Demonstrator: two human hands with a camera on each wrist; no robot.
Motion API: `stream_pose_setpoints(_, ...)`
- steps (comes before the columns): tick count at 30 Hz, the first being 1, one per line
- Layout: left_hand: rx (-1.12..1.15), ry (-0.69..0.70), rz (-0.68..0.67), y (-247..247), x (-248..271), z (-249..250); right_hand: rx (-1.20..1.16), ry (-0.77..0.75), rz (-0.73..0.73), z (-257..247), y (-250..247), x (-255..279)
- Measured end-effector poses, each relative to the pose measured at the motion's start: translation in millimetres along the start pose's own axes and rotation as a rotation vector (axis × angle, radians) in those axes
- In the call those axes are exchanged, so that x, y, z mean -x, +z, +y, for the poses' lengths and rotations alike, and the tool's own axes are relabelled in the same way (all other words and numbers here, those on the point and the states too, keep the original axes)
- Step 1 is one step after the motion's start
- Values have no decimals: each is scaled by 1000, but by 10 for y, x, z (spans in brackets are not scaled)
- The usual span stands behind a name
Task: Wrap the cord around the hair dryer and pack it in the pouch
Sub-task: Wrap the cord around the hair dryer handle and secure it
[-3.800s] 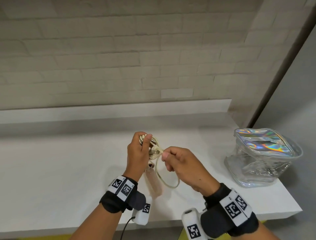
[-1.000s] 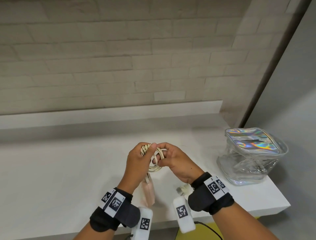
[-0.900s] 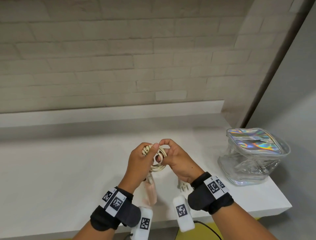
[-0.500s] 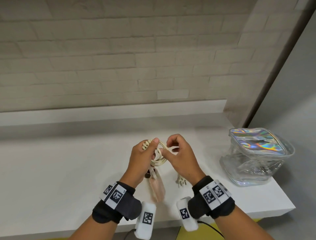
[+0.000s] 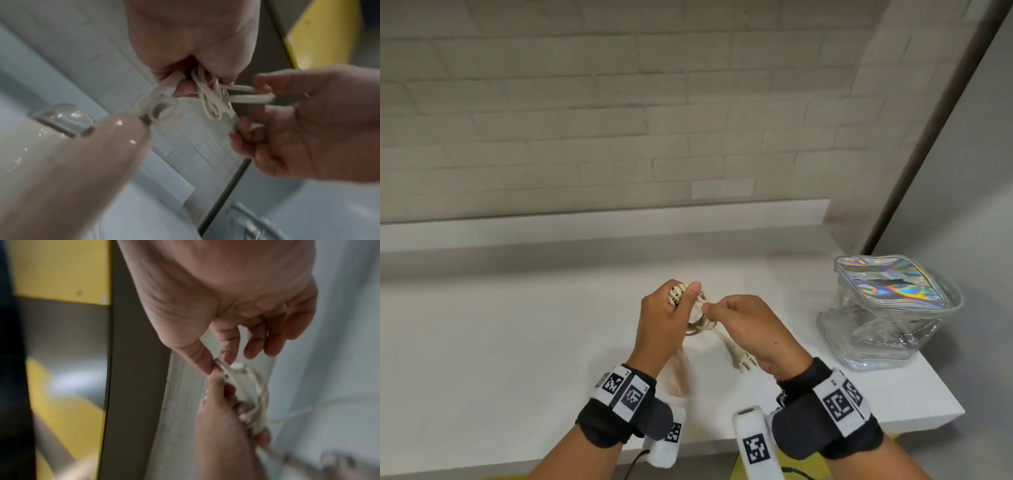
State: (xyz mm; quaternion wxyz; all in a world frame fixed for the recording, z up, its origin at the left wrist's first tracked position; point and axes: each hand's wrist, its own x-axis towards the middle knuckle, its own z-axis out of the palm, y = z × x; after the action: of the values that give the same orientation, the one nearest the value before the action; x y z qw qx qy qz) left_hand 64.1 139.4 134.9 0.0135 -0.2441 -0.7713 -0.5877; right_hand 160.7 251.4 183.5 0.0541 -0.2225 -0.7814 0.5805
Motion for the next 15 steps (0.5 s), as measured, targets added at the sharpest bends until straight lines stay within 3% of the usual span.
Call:
stream_pose_setpoints(4,31,-105,157,-187,-186,-84,3,-81,-28,2,-130,88)
stream_pose_setpoints(9,40,-131,166,-361,-249,-141,-317,-122,-4,109,-373,125)
stream_pose_setpoints(11,57,-140,173,-363,-245,-127,-195,-153,49,146,-462,122)
stream_pose_setpoints(15,101,-168,187,-322,-243,-113,302,-282,210,328,-439,104)
